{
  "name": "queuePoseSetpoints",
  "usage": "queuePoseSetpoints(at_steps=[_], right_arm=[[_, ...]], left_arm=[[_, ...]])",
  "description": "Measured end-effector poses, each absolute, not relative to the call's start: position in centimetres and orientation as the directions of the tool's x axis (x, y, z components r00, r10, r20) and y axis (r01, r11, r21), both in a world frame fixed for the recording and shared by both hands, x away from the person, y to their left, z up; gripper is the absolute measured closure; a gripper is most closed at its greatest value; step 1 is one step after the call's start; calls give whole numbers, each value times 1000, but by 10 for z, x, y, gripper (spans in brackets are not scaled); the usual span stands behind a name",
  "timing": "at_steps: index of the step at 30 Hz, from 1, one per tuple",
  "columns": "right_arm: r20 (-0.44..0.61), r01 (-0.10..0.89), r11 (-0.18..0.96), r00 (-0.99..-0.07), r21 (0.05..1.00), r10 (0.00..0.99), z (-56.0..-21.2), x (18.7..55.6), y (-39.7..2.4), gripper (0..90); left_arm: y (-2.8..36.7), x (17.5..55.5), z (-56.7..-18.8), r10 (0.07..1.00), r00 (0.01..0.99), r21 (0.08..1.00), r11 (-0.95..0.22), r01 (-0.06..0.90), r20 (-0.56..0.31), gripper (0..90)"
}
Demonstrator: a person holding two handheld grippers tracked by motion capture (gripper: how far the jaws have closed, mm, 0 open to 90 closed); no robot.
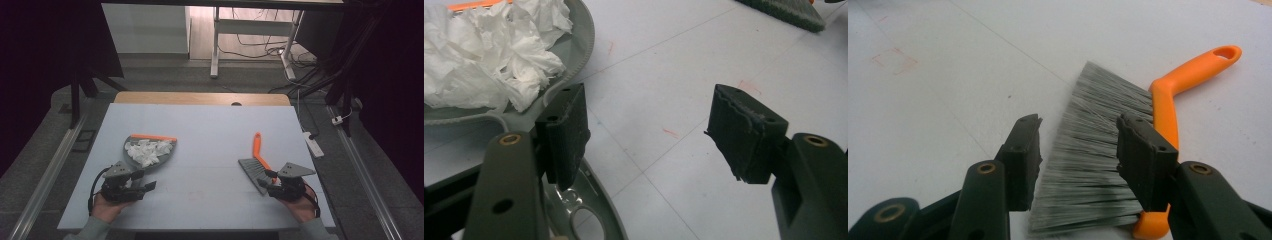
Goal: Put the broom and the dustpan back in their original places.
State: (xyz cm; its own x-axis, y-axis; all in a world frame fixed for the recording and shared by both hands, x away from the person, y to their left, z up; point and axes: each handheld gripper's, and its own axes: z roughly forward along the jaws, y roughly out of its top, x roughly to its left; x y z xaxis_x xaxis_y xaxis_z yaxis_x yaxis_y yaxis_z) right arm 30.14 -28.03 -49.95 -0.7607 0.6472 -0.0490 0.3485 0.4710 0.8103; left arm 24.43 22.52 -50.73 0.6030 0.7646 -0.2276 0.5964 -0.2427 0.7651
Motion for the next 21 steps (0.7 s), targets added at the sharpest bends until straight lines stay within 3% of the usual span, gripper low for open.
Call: queuePoseSetpoints(at_steps=[21], right_arm=[[-44,345,467,-766,814,642,-499,303,-278,517]], left_arm=[[227,246,-509,773,593,761,-240,603,-227,331]])
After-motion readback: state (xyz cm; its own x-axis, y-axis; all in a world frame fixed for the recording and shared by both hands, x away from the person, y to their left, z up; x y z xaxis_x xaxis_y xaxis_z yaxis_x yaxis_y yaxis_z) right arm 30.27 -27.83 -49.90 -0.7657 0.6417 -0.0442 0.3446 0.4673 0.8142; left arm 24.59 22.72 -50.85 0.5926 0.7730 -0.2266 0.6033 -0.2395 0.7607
